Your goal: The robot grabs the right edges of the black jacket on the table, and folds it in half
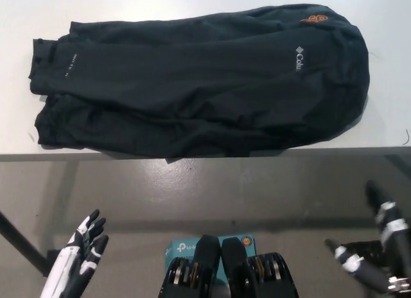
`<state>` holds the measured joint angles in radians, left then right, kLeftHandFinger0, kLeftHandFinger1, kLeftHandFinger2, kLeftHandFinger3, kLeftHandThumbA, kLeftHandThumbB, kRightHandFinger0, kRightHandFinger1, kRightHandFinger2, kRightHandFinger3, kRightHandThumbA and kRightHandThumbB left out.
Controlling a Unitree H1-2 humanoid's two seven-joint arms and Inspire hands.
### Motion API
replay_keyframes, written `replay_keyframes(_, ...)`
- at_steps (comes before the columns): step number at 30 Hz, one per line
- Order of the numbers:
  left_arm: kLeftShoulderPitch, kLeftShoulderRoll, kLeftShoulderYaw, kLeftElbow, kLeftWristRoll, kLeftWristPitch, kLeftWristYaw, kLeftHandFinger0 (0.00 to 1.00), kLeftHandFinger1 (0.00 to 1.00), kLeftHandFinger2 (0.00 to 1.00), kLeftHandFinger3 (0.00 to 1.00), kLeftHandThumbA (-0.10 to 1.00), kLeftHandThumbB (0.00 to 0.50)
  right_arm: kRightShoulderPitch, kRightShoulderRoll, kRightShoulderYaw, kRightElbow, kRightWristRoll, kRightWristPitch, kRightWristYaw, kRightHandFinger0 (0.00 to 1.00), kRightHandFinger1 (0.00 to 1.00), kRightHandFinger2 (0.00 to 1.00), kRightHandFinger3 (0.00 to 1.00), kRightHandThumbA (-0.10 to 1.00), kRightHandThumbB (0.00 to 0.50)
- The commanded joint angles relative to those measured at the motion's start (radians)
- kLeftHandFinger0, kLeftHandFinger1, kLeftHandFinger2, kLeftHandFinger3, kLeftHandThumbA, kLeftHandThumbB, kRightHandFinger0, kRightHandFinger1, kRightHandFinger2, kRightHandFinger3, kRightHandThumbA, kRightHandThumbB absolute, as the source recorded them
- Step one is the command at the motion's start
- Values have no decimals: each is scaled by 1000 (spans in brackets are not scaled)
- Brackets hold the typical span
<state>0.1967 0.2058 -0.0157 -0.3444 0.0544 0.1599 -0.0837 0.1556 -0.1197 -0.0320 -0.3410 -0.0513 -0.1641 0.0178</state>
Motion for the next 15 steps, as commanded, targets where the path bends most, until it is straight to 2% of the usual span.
replay_keyframes(1, -43, 4, -16, -89, 34, 7, -11, 1000, 1000, 1000, 1000, 855, 23, -143, -56, -129, -255, 167, 220, -60, 1000, 1000, 1000, 1000, 861, 231)
replay_keyframes(2, -49, 3, -17, -97, 44, 17, -8, 1000, 1000, 1000, 1000, 846, 14, -189, -73, -152, -263, 177, 264, -62, 1000, 1000, 1000, 1000, 867, 226)
replay_keyframes(3, -52, 1, -19, -101, 45, 24, -8, 1000, 1000, 1000, 1000, 833, 8, -236, -90, -178, -269, 191, 324, -68, 1000, 1000, 1000, 1000, 880, 250)
replay_keyframes(4, -56, 1, -21, -98, 48, 17, -7, 1000, 1000, 1000, 1000, 828, 0, -287, -99, -203, -275, 226, 391, -81, 1000, 1000, 1000, 1000, 834, 229)
replay_keyframes(5, -52, 1, -22, -100, 49, 18, -8, 1000, 1000, 1000, 1000, 827, 0, -289, -99, -208, -279, 231, 402, -81, 1000, 1000, 1000, 1000, 832, 229)
replay_keyframes(6, -58, -5, -27, -95, 57, 20, -3, 1000, 1000, 1000, 1000, 828, 0, -377, -132, -252, -245, 333, 481, -94, 1000, 1000, 1000, 1000, 824, 206)
replay_keyframes(7, -61, -8, -29, -89, 56, 18, 0, 1000, 1000, 1000, 1000, 826, 0, -420, -143, -273, -220, 381, 512, -97, 1000, 1000, 1000, 1000, 827, 206)
replay_keyframes(8, -57, -12, -28, -83, 51, 11, 2, 1000, 1000, 1000, 1000, 825, 0, -459, -163, -287, -187, 416, 544, -87, 1000, 1000, 1000, 1000, 878, 213)
replay_keyframes(10, -32, -9, -23, -69, 44, -12, 4, 1000, 1000, 1000, 1000, 830, 0, -539, -175, -309, -91, 469, 598, -66, 1000, 1000, 1000, 1000, 920, 248)
replay_keyframes(11, -17, -5, -20, -64, 42, -23, 4, 1000, 1000, 1000, 1000, 826, 0, -601, -180, -325, 0, 529, 632, -65, 1000, 1000, 1000, 1000, 912, 231)
replay_keyframes(13, 3, -4, -16, -59, 38, -29, 5, 1000, 1000, 1000, 1000, 808, 0, -682, -179, -338, 148, 591, 634, -80, 1000, 1000, 1000, 1000, 859, 197)
replay_keyframes(15, 18, -3, -12, -60, 35, -31, 7, 1000, 1000, 1000, 1000, 802, 0, -728, -184, -337, 236, 604, 634, -70, 1000, 1000, 1000, 1000, 875, 195)
